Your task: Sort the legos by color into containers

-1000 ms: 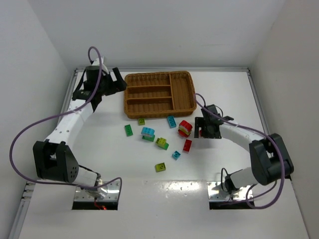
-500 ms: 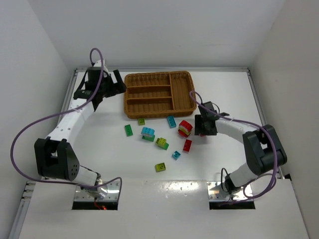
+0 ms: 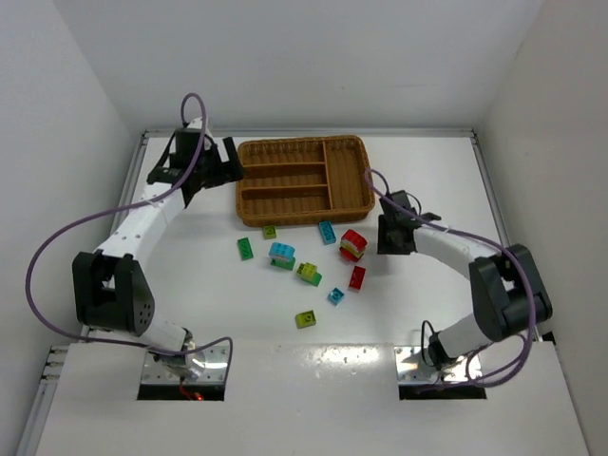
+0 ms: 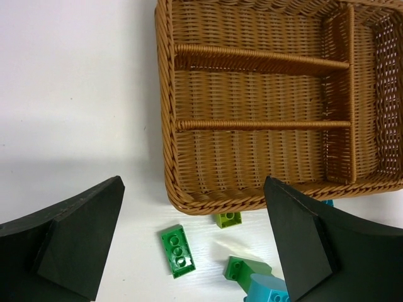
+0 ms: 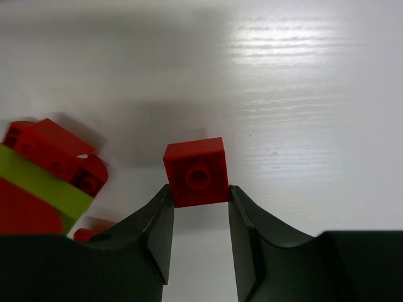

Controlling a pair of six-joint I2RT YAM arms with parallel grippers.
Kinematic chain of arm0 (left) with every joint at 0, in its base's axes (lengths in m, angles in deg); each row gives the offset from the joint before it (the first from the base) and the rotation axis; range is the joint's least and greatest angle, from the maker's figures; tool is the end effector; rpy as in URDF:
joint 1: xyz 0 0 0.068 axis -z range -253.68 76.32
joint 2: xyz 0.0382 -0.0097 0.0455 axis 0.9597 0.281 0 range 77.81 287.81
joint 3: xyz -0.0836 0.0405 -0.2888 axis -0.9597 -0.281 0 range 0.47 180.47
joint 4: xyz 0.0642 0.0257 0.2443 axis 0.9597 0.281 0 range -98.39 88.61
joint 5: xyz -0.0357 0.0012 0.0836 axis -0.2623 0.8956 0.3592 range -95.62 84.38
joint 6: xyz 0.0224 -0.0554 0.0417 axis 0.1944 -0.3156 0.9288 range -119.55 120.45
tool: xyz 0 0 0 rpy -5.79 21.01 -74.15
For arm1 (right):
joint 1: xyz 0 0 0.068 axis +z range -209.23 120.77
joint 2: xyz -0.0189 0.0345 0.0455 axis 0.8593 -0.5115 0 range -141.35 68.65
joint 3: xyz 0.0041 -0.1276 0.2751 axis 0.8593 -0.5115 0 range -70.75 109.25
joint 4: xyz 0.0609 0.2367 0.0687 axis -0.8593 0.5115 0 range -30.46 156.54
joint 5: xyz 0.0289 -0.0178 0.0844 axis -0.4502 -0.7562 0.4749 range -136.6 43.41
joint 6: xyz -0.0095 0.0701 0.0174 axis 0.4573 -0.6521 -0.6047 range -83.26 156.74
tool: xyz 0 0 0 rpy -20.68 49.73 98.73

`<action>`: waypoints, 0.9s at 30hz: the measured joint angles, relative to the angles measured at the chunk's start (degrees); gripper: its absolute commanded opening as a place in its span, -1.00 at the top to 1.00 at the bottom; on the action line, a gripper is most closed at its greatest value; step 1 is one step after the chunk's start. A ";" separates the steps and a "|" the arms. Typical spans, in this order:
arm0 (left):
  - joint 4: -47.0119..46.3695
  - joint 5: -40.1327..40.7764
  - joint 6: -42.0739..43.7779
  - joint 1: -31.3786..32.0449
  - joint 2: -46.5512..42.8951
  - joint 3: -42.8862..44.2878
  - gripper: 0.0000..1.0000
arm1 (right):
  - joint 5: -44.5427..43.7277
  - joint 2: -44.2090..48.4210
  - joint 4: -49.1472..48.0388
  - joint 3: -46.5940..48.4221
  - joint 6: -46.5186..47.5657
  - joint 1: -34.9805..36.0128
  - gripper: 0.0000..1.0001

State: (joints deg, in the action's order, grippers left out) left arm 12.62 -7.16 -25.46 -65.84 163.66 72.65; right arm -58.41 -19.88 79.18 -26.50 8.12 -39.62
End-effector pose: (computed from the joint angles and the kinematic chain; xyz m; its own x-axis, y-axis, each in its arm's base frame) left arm 0.3501 -0.0499 0.3339 -0.5763 -0.3614 -0.7330 -0.1039 0.9220 -0.3729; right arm 0.2704 0.0831 0.1667 -0.8594 0.1915 -0.4742 0.1912 0.9803 0.0493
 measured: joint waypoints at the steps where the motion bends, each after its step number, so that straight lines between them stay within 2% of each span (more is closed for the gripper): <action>1: 0.20 0.33 0.17 0.17 0.26 0.28 -1.00 | -0.26 1.20 0.68 0.37 -0.11 0.00 0.28; 4: 0.57 1.11 0.39 0.59 0.52 0.44 -1.00 | -1.22 5.53 2.32 2.91 -0.46 0.00 0.28; 5: 0.79 1.51 0.42 0.79 0.52 0.44 -1.00 | -1.51 6.67 2.60 4.31 -0.66 0.00 0.34; 9: 2.51 4.59 0.44 2.69 0.52 0.44 -1.00 | -1.62 7.21 3.39 12.02 -1.49 0.00 0.34; 11: 3.69 6.10 0.39 3.91 0.52 0.44 -1.00 | -1.22 3.91 3.43 17.64 -1.66 0.00 0.34; 16: 5.42 8.07 -1.60 7.56 -0.31 -1.55 -1.00 | 0.87 -12.04 3.50 36.48 -1.60 -0.02 0.29; 18: 6.54 8.74 -2.67 8.90 -0.98 -3.39 -1.00 | 2.12 -17.46 3.28 41.64 -1.55 0.02 0.17; 19: 7.04 9.16 -3.17 9.35 -1.09 -4.26 -1.00 | 2.45 -20.24 4.42 44.46 -1.51 0.02 -0.01; 20: 7.54 9.46 -3.52 9.75 -1.14 -5.01 -1.00 | 3.02 -22.64 4.72 46.75 -1.60 0.02 -0.45; 23: 9.22 10.54 -4.66 10.05 -1.42 -7.28 -1.00 | 3.54 -28.98 7.10 53.05 -1.75 0.02 -0.77; 26: 10.19 12.22 -5.68 10.05 -1.88 -9.03 -1.00 | 3.39 -31.69 9.66 56.59 -1.81 0.04 -0.73; 27: 10.21 12.70 -6.21 9.99 -2.01 -9.77 -0.83 | 3.30 -31.47 10.08 56.59 -1.79 0.04 -0.71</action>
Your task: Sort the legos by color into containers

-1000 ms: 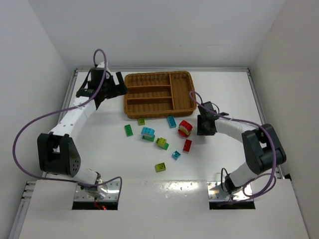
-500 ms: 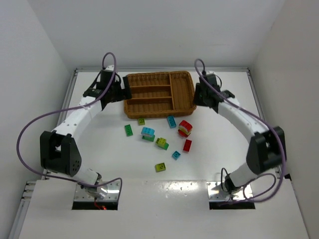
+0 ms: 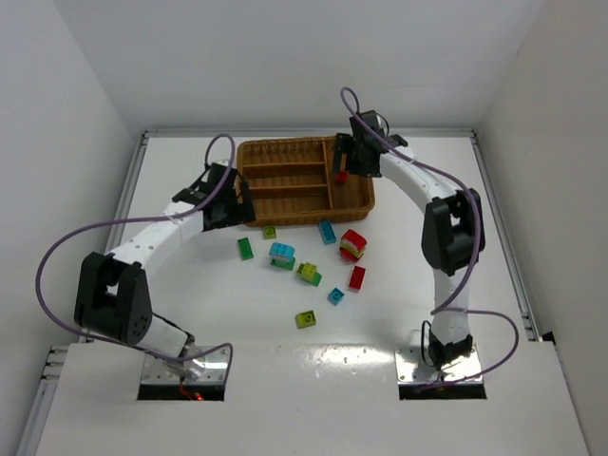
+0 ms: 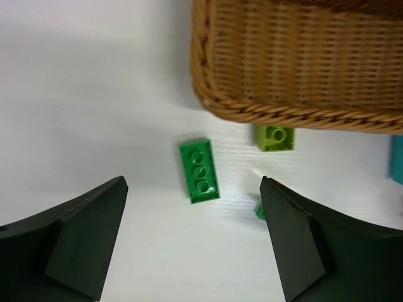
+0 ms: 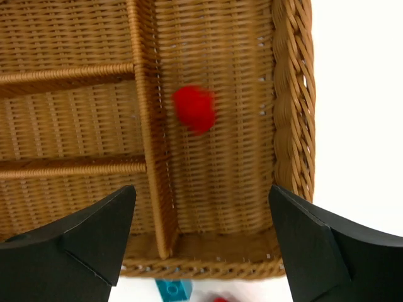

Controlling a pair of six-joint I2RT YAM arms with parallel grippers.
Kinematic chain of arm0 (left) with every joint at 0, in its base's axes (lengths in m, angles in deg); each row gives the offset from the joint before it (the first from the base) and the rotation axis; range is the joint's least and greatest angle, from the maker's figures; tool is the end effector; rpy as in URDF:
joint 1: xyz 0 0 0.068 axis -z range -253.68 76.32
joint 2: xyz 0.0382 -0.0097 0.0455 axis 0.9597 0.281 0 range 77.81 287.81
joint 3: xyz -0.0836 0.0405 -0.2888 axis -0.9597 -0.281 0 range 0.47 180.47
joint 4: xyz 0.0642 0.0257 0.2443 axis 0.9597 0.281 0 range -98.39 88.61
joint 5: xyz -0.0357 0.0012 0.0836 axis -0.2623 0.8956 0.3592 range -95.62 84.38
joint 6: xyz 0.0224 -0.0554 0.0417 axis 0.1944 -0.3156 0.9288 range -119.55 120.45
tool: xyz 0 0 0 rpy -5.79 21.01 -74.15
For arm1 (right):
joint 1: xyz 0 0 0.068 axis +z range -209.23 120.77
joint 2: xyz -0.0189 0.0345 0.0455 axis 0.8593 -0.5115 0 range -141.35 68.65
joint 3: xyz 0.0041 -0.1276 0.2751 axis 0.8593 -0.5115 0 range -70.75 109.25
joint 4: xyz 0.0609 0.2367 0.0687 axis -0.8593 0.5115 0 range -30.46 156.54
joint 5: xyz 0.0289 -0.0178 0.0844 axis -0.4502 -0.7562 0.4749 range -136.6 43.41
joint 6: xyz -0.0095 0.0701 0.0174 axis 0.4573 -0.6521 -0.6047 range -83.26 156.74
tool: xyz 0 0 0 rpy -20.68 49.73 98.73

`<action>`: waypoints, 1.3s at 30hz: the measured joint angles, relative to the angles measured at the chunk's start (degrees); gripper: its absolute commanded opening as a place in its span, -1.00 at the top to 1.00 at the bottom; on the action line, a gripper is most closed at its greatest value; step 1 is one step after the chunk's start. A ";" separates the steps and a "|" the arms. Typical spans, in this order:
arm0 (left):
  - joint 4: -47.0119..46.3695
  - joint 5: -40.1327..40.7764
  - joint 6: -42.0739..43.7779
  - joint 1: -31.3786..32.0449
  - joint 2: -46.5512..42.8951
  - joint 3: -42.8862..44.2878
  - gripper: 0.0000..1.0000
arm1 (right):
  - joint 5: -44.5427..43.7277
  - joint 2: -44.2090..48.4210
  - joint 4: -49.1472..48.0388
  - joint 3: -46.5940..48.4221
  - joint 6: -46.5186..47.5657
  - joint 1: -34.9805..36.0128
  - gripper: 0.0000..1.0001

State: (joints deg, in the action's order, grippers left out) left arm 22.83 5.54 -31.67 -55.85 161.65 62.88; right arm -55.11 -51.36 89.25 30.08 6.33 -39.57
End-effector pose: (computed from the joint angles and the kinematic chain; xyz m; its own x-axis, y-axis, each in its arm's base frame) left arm 0.3003 -0.0843 0.2704 -0.7413 -0.3094 -0.5956 -0.2425 0.9509 -0.1921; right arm 0.4732 0.1595 0.2473 -0.7338 0.2694 -0.6236 0.1511 0.9598 0.2367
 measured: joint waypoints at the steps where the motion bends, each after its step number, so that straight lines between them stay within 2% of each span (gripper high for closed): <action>1: 0.02 0.44 -0.50 -0.13 -0.02 -0.63 -0.75 | -0.09 0.48 0.50 -0.07 -0.04 0.00 -0.70; 4: 0.20 1.20 -1.53 -0.17 0.50 -2.40 -0.48 | -0.57 4.94 -0.90 -4.76 -0.33 0.00 -0.68; 11: -1.62 2.03 -7.19 1.33 5.57 -6.14 -0.48 | -2.14 25.20 -2.67 -25.09 -0.90 -0.04 -0.68; 19: -6.01 2.84 -10.82 3.58 13.66 -7.93 -0.45 | -3.13 31.28 -2.36 -35.58 -0.92 -0.02 -0.73; 21: -6.97 3.30 -10.86 4.00 13.88 -7.91 -0.28 | -3.19 32.02 -1.99 -37.40 -0.92 -0.02 -0.73; 24: -7.43 4.42 -11.02 4.11 14.47 -7.54 0.31 | -3.48 32.70 -1.20 -38.34 -0.92 -0.02 -0.73; 26: -7.26 4.61 -11.47 4.13 14.64 -6.93 0.53 | -3.69 33.07 -1.01 -38.36 -0.92 -0.02 -0.73; 28: -7.08 4.57 -11.45 4.24 14.86 -6.21 0.65 | -4.09 33.53 -0.83 -38.36 -0.92 -0.02 -0.73; 32: -1.49 6.10 -10.47 4.26 15.06 -1.29 0.65 | -3.48 34.93 -0.07 -38.71 -1.09 0.02 -0.73; 39: 6.38 7.06 -5.73 3.26 14.36 13.49 0.65 | -1.40 44.26 2.21 -46.73 -3.26 1.84 -0.73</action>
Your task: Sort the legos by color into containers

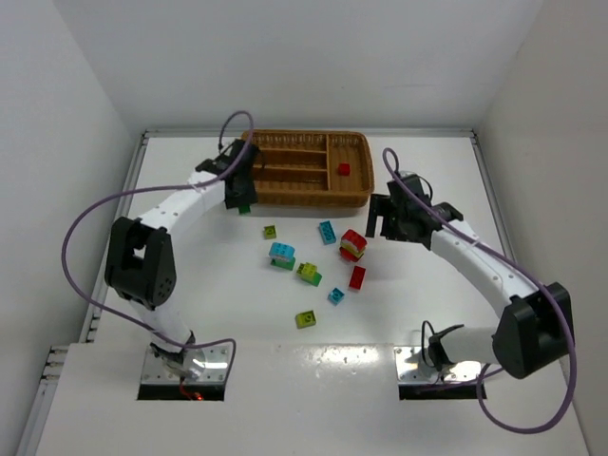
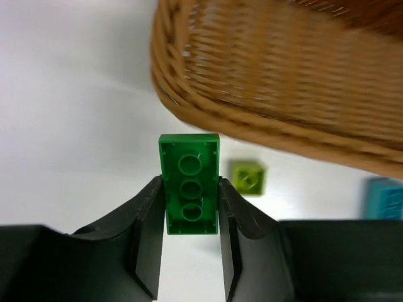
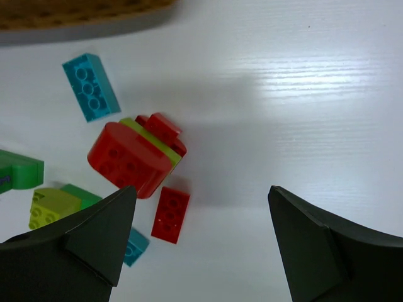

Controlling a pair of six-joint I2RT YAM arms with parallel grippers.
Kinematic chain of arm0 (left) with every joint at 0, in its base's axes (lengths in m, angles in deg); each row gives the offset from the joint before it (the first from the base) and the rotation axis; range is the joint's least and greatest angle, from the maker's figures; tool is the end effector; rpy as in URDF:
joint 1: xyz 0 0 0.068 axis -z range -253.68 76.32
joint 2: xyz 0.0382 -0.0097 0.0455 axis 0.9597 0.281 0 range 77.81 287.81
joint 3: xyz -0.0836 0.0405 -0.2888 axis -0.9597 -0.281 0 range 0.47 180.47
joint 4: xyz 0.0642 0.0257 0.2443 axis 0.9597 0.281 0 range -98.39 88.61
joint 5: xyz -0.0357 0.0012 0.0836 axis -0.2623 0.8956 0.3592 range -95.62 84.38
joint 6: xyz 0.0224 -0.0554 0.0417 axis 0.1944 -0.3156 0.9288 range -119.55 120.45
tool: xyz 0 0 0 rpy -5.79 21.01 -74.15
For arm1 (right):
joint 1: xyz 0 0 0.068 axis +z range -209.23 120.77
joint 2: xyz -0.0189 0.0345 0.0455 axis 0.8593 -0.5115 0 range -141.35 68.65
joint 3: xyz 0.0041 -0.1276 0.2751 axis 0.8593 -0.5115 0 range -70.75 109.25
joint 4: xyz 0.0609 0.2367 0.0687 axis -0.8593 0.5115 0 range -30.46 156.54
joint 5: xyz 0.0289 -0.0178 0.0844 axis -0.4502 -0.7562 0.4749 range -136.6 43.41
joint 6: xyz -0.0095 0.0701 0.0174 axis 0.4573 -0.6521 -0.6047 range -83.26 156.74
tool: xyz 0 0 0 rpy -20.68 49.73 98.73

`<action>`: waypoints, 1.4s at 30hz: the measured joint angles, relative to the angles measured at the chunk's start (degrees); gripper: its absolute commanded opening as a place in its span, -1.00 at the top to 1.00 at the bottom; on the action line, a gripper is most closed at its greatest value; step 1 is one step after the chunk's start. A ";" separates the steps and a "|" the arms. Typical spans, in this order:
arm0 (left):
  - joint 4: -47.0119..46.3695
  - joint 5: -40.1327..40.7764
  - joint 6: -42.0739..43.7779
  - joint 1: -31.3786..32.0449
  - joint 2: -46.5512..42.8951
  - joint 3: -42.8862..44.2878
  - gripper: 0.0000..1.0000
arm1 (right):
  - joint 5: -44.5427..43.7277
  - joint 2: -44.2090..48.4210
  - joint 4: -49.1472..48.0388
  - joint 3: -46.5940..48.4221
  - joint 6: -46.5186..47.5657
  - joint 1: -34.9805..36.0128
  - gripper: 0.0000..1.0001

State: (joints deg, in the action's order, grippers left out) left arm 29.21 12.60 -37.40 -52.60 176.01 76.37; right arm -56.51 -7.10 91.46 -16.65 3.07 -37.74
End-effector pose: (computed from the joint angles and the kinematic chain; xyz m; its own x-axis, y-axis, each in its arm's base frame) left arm 0.3521 -0.1154 0.2577 -0.7574 -0.3326 -0.5619 -0.3410 0.9354 -0.0940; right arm 0.2542 0.0888 0.2607 -0.7703 0.2836 -0.5712 0.1938 0.9574 0.2141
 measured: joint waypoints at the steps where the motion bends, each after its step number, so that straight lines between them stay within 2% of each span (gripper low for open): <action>1: 0.98 -0.46 0.39 -0.50 0.44 2.75 0.65 | 0.02 0.50 0.37 -0.17 -0.26 0.11 -0.73; 5: 0.46 -2.40 1.53 -2.84 6.34 16.52 0.77 | -0.04 1.92 1.49 -0.22 -0.96 0.42 -0.73; 8: -1.60 -5.49 1.84 -4.04 12.44 24.90 0.77 | -0.24 2.86 2.56 -0.22 -1.40 0.42 -0.73; 18: -0.37 -10.54 1.81 -4.68 16.28 23.78 0.77 | -1.64 4.44 4.44 -0.20 -2.82 0.42 -0.73; 22: -1.16 -12.09 1.88 -4.68 21.44 32.17 0.77 | -1.77 3.91 4.74 -0.20 -2.89 0.42 -0.73; 25: -1.70 -13.09 2.05 -4.81 27.30 41.66 0.77 | -2.03 3.56 4.87 -0.17 -3.08 0.42 -0.73; 29: -6.25 -15.67 2.21 -5.66 34.25 49.92 0.74 | -2.47 3.41 5.92 0.02 -3.63 0.42 -0.73; 36: -18.71 -19.61 -0.37 -7.28 40.57 50.34 0.69 | -3.76 3.10 7.85 1.70 -4.81 0.42 -0.73; 42: -25.40 -20.31 -3.30 -7.32 45.29 52.78 0.67 | -4.55 2.43 9.49 2.75 -5.31 0.42 -0.73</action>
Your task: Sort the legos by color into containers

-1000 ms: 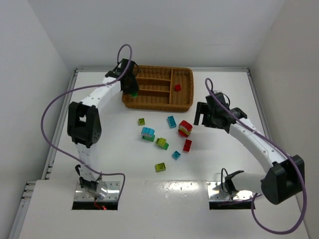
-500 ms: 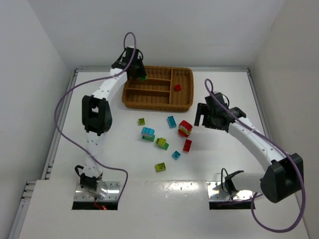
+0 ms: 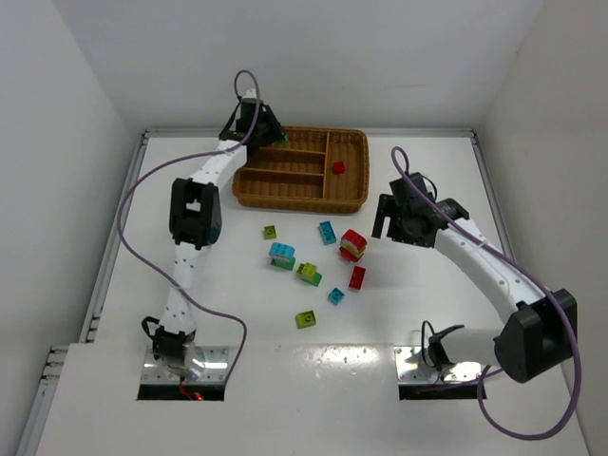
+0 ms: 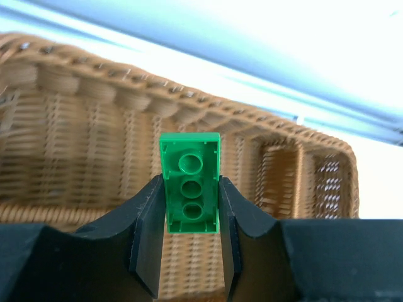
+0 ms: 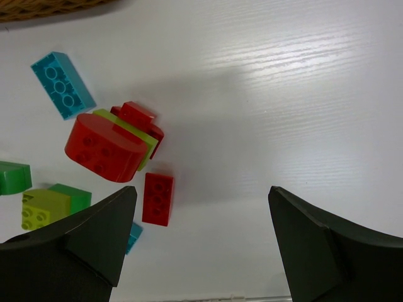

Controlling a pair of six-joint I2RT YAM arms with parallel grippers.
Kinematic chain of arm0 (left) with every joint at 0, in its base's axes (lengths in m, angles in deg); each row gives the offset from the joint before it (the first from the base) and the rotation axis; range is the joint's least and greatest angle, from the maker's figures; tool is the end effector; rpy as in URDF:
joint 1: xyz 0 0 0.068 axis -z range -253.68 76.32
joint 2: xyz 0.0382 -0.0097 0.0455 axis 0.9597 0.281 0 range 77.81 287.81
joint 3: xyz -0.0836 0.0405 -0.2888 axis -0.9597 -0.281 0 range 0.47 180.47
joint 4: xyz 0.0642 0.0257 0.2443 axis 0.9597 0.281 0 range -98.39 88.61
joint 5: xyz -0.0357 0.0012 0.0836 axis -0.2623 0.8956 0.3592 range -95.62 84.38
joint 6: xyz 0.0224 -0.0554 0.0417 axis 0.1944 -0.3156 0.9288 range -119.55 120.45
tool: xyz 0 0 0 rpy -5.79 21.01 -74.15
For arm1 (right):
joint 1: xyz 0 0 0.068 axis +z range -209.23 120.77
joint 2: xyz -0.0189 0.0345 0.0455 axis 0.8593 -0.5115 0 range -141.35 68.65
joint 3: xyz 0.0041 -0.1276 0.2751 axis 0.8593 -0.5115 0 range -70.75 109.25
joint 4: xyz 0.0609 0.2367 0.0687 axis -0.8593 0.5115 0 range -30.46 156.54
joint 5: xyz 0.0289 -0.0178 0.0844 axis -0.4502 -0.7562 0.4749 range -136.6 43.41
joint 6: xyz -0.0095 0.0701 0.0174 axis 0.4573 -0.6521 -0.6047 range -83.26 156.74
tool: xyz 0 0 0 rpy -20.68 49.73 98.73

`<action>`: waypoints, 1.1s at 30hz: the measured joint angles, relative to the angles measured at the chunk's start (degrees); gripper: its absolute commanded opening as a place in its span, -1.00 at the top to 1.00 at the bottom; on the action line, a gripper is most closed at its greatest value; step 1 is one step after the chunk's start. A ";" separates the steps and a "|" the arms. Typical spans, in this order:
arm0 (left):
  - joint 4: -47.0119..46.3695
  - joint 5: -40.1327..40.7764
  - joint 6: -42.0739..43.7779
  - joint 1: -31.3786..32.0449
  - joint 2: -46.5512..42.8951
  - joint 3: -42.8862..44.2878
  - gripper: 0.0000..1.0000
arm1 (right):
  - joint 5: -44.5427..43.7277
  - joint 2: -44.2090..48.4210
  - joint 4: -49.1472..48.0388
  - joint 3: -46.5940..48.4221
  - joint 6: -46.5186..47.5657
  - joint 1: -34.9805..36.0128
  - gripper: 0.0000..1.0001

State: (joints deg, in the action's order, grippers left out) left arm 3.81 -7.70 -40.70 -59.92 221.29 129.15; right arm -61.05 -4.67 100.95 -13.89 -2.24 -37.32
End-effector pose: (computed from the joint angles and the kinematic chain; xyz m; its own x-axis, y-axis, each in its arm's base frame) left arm 0.6033 -0.1500 0.2257 -0.5092 -0.5522 -0.6601 -0.0875 0.7963 -0.5986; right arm 0.2376 0.0792 0.2746 -0.7605 0.3506 -0.5466 0.3089 0.9357 0.1704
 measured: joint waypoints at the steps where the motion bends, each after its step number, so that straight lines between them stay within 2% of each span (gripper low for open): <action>1: -0.94 0.02 -0.44 0.00 0.46 0.33 0.67 | -0.15 -0.31 0.33 0.22 -0.04 0.00 -0.73; 3: -2.64 0.15 -1.57 0.00 1.38 1.36 0.64 | -0.39 -0.98 0.79 0.61 -0.09 0.00 -0.73; 4: -3.61 0.17 -2.12 0.00 1.86 1.77 0.52 | -0.44 -1.25 0.87 0.70 -0.09 0.00 -0.73; 5: -4.33 0.24 -2.71 0.00 2.10 1.88 0.37 | -0.50 -1.51 1.09 0.83 -0.09 0.00 -0.73; 8: -6.12 0.31 -4.07 0.00 4.07 3.91 -0.47 | -0.52 -2.38 1.18 1.16 -0.09 0.00 -0.75; 9: -6.64 0.15 -4.61 0.00 4.90 4.79 -0.55 | -0.52 -2.56 1.25 1.22 -0.09 0.00 -0.75; 15: -7.63 -1.88 -6.51 0.00 7.63 5.60 -0.60 | -0.55 -2.67 1.79 1.27 -0.09 0.00 -0.75; 21: -6.71 -3.30 -3.74 0.00 1.81 -1.55 -0.57 | -0.48 -2.67 1.97 1.27 -0.09 0.00 -0.75; 26: -2.23 -3.04 1.84 0.55 -9.42 -10.25 -0.48 | 0.07 -2.67 0.92 1.20 -0.09 0.02 -0.75; 29: 0.07 -0.74 4.48 2.27 -19.47 -19.28 -0.44 | 0.44 -2.19 -0.42 0.22 -0.09 0.44 -0.75; 33: 1.84 3.91 5.51 8.13 -33.51 -35.06 -0.38 | 1.07 -0.52 -1.27 -1.68 -0.09 1.31 -0.75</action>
State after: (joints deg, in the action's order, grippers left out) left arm 5.65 -3.79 -35.19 -51.79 187.79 94.09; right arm -59.98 -5.20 99.68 -15.57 -2.33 -36.01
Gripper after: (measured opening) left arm 0.695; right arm 0.875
